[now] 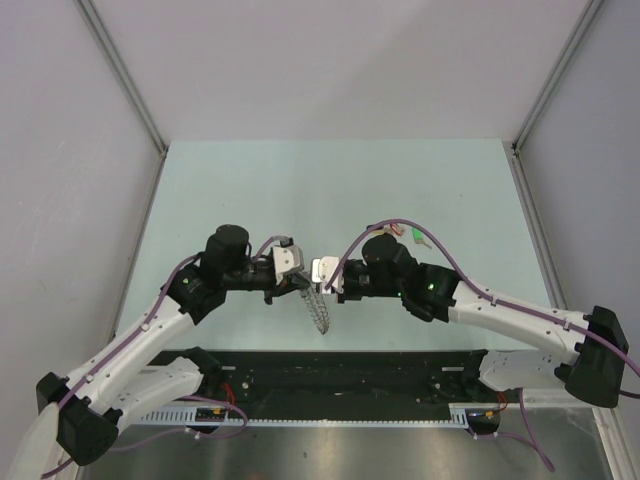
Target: Put the keys on the keyring
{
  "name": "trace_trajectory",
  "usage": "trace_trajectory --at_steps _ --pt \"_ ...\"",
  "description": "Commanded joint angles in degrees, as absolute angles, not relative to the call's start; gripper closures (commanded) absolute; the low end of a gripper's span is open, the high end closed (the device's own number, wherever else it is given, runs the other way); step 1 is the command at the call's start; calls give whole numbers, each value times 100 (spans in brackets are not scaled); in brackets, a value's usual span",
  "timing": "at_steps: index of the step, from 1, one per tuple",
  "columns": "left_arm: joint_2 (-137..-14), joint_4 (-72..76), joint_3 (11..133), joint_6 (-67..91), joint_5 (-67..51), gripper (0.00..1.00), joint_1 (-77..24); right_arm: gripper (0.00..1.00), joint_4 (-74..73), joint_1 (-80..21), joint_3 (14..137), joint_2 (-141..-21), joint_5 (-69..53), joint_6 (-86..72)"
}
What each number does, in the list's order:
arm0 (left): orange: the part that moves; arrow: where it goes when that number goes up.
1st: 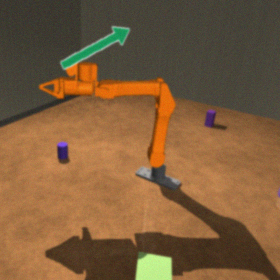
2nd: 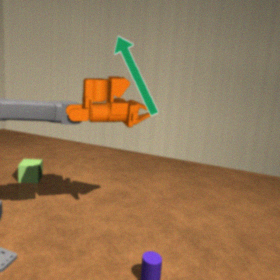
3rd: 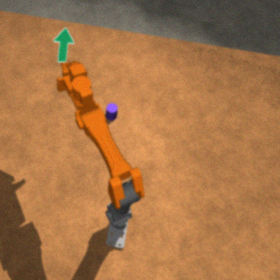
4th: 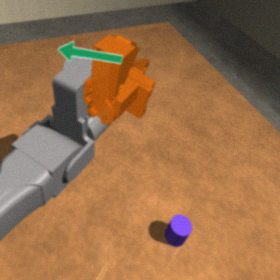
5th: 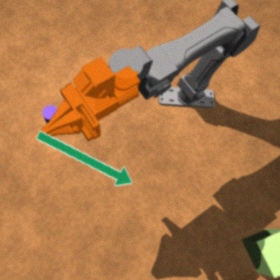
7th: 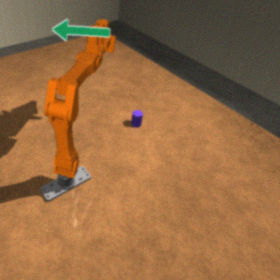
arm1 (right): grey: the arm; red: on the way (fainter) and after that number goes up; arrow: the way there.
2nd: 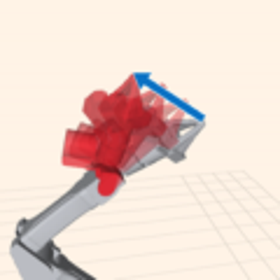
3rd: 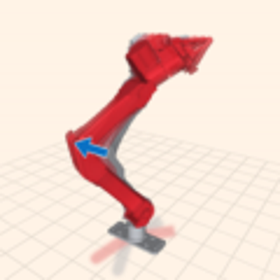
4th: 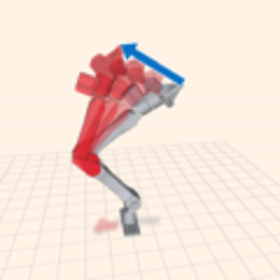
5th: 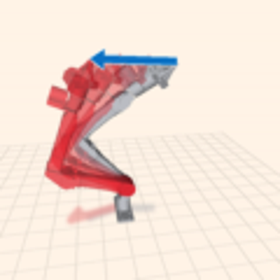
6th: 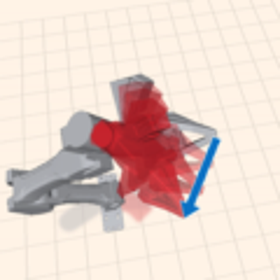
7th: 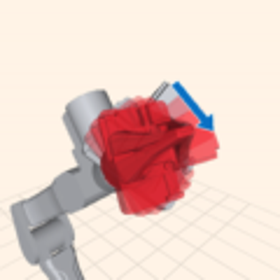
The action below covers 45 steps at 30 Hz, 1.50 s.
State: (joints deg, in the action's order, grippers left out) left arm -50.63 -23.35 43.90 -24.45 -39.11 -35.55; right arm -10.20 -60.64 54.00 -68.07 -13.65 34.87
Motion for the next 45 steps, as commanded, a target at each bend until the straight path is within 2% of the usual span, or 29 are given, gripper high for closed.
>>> trace_trajectory --at_steps 1,21,27,34,45 --pt "-5010 -1784 4500 -2505 -4456 100 -3612 100 -914 -6126 5528 -6917 -1810 3577" --pt "-5027 -1504 4430 -2233 -4448 100 -3674 100 -677 -6126 5520 -6926 -1652 3357" --pt "-4966 -1204 4377 -1610 -3912 100 -3683 100 -721 -6152 5520 -6856 -1460 3375" --pt "-4668 -1037 4096 -651 -2551 100 -3683 100 -817 -6196 5520 -6741 -1152 3401" --pt "-4325 -484 3709 552 -2154 100 -3674 100 -835 -6302 5528 -6811 -1019 3480"
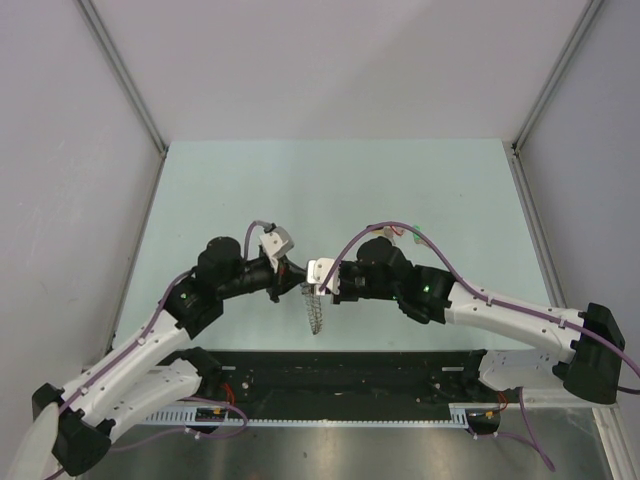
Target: Put the keys on the keyring
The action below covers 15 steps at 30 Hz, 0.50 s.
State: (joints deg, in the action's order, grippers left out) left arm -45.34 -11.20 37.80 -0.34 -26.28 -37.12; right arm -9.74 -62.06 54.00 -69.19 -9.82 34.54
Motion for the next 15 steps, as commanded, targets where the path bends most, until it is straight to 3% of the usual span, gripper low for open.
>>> trace_trajectory --at_steps 1,15 --pt "-4316 -362 3692 606 -2145 100 -3674 100 -835 -6302 5528 -6812 -1028 3489" --pt "-3876 1089 2998 1793 -1556 100 -3709 100 -800 -6328 5520 -6873 -1169 3480"
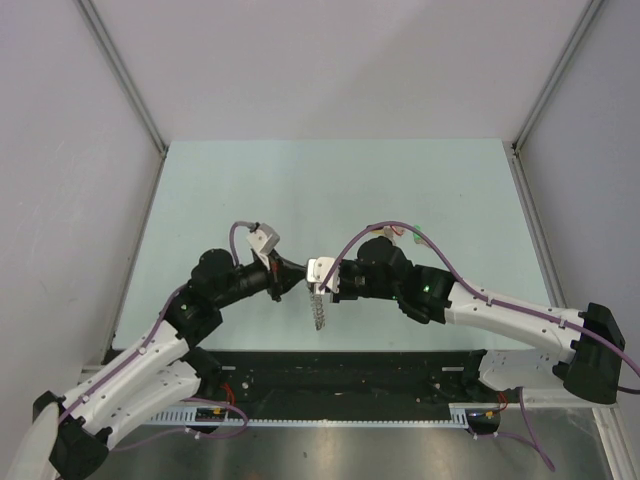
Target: Put the keys on the keyring
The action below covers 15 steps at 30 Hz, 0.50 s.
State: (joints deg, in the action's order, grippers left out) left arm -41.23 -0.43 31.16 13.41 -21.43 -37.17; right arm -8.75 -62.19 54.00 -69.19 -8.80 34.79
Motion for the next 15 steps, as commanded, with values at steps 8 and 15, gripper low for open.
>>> trace_trajectory --at_steps 8,15 --pt "-3560 2152 2348 2363 -880 100 -3928 100 -668 -6337 5528 -6987 -1143 3393" --pt "-3410 3294 1776 2847 -773 100 -4078 100 -615 -6319 5520 -6996 -1020 3392"
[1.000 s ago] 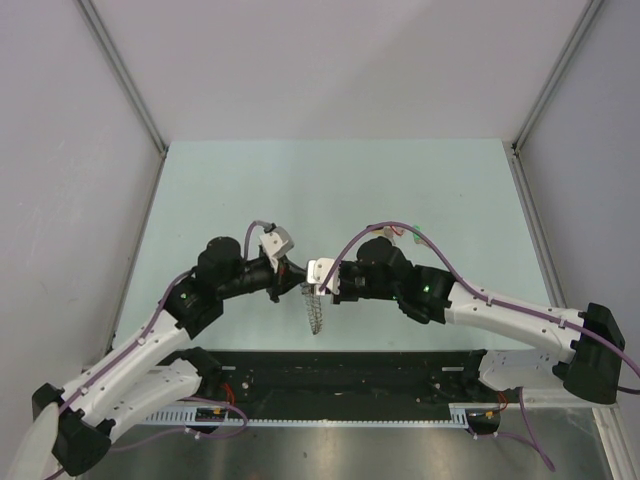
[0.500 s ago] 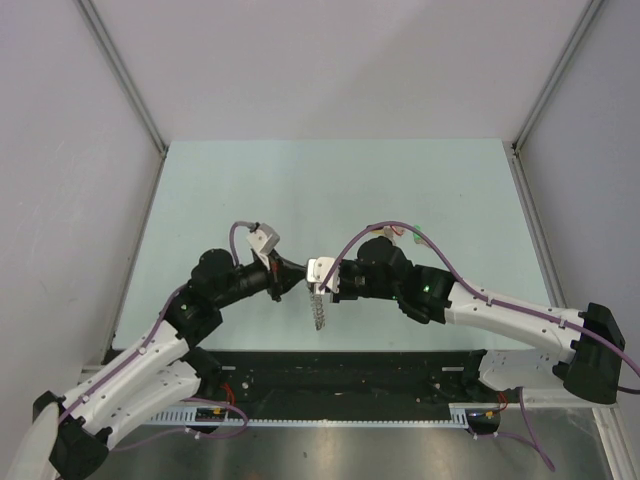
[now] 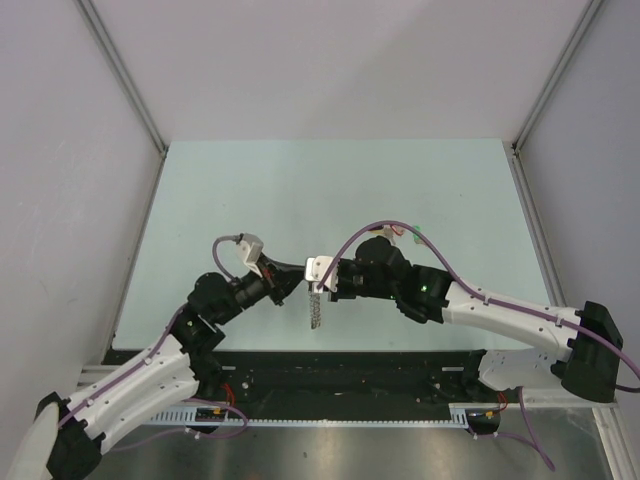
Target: Put the keys on the keyring
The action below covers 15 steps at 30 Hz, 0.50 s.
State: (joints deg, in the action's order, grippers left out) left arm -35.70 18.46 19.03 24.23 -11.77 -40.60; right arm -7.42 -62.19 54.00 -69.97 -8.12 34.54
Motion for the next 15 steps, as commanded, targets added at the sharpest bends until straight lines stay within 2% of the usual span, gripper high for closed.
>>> trace_trajectory --at_steps 1,2,5,11,15 --pt "-3401 3374 1706 2900 -791 97 -4078 100 -615 -6319 5520 -6979 -1011 3419" --pt "-3401 3427 1679 2926 -808 85 -4078 100 -624 -6328 5528 -6970 -1011 3419" --pt "-3349 3454 1609 3015 -817 65 -4069 100 -633 -6328 5520 -6908 -976 3463" --pt "-3015 2910 1643 2787 -607 55 -4052 100 -756 -6328 5528 -6706 -940 3612" --pt "-2857 1893 2038 2216 -772 49 -3947 100 -826 -6319 5520 -6618 -923 3735"
